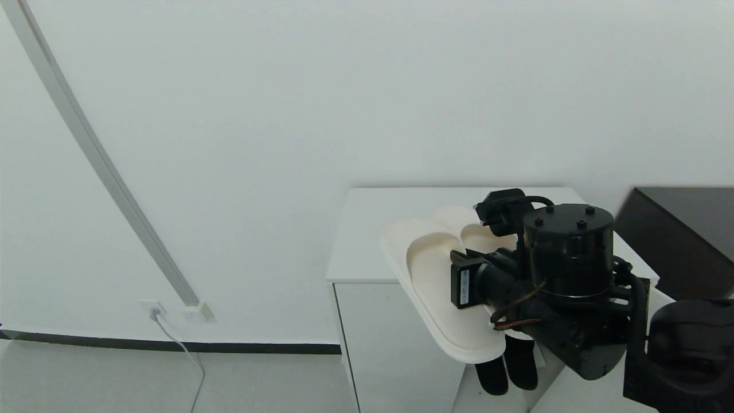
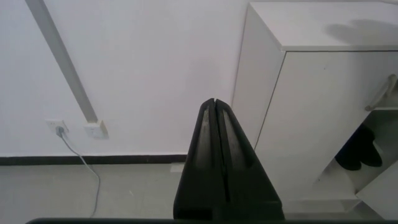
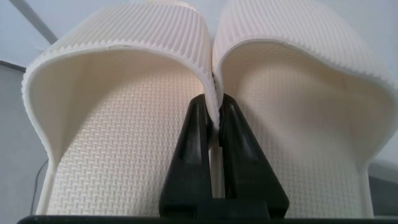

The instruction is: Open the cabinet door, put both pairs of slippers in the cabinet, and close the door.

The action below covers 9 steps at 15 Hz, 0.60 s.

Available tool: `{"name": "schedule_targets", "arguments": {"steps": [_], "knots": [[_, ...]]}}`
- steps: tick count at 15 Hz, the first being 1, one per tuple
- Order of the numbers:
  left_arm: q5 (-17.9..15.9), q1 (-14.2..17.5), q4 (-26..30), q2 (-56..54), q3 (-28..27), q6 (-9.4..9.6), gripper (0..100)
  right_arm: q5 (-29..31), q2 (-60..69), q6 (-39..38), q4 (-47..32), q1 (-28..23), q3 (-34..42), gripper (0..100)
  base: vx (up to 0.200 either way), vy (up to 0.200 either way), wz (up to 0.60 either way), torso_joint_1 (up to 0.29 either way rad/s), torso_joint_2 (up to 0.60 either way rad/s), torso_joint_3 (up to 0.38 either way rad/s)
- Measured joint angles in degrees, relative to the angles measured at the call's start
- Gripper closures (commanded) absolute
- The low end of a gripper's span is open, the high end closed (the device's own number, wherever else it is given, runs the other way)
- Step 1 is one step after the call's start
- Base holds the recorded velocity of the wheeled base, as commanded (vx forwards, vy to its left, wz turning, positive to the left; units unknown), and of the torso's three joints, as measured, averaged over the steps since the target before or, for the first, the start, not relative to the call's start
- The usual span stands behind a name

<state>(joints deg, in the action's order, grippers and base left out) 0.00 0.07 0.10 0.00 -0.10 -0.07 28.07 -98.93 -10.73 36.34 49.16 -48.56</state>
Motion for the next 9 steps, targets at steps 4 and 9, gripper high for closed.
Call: {"name": "schedule_targets", "arguments": {"steps": [4,9], "knots": [[0.0,0.0,0.0,0.0,0.0,0.00,100,0.0,0.0,0.0,-0.1,-0.1,0.2,100,-0.200,0.000,0.00,0.002,0.00,0.001],[0.1,0.0,0.0,0.0,0.0,0.00,100,0.0,-0.2,0.1,0.1,-0.1,0.7,100,-0.040,0.000,0.00,0.000,0.00,0.000]]}}
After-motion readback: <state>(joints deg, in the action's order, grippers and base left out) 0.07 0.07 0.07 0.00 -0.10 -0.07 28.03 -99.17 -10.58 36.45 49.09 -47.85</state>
